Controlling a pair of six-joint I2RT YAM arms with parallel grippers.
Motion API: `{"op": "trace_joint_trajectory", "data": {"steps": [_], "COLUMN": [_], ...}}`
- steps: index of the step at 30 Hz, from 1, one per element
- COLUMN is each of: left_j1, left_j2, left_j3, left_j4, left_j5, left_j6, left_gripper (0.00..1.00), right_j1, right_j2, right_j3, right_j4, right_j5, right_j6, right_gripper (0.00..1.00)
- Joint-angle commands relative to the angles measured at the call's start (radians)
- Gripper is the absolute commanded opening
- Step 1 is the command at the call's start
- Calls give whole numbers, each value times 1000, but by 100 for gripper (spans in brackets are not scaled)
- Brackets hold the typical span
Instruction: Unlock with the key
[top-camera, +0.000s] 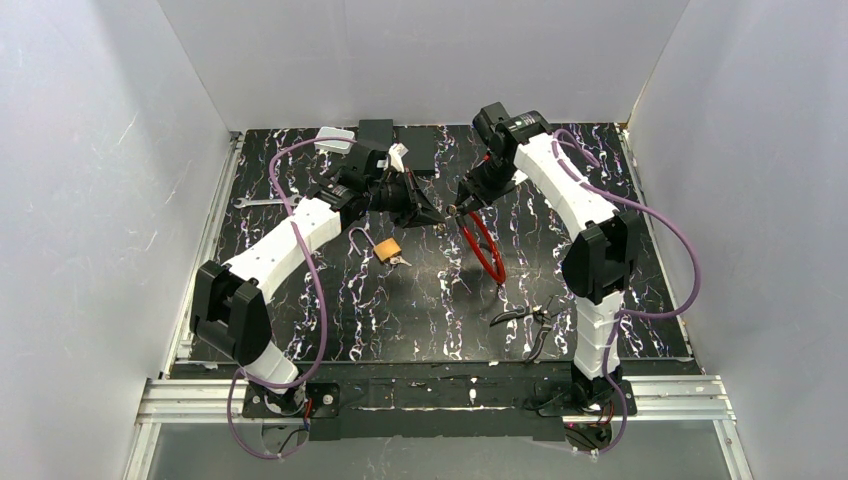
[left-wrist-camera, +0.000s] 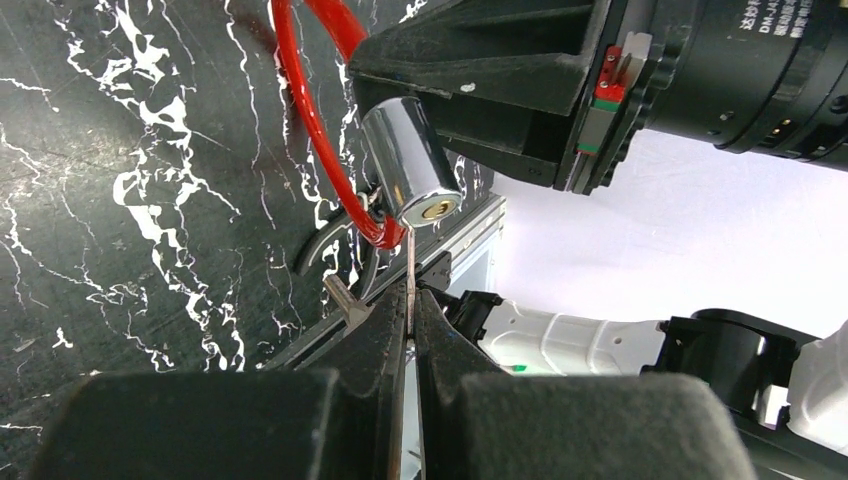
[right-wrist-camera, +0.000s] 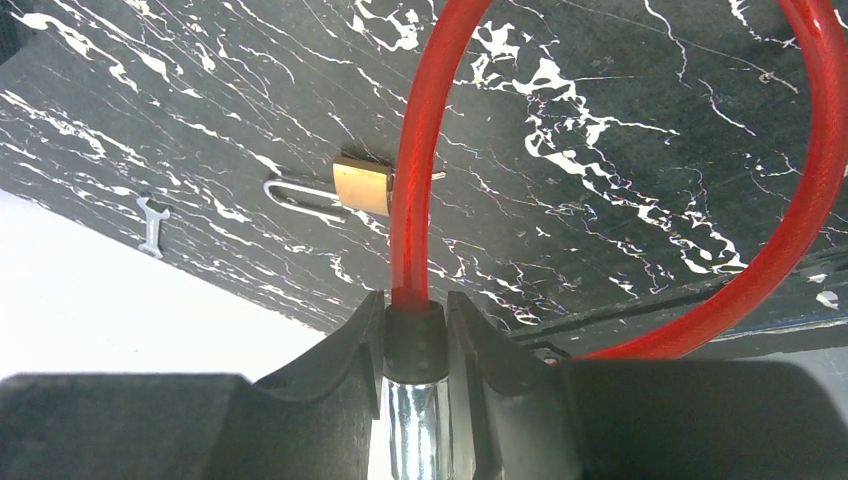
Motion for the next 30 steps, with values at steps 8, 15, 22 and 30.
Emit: {"op": "trace_joint_trajectory", "data": {"steps": [8,15,22,30], "left_j1": [-5,-5,-5,-5], "left_j2": [-54,-72,-96,-94], "left_j3": [9,15,9,10], "left_j4": [-24,-12,-11,-24], "left_j5": [-39,-29,-32,-45], "left_j6": [32,31,24,16], "left_gripper": [0,0,0,0], "right_j1": [12,15,14,14], "right_j2": [9,11,12,9], "right_j3": [-19,-32,-32,-38], "right_j4": [-1,8,14,16], "right_j5": [-12,-17,-17,-22], "right_j6": [-11,-12,-12,-14], "right_gripper": [1,1,1,1]}}
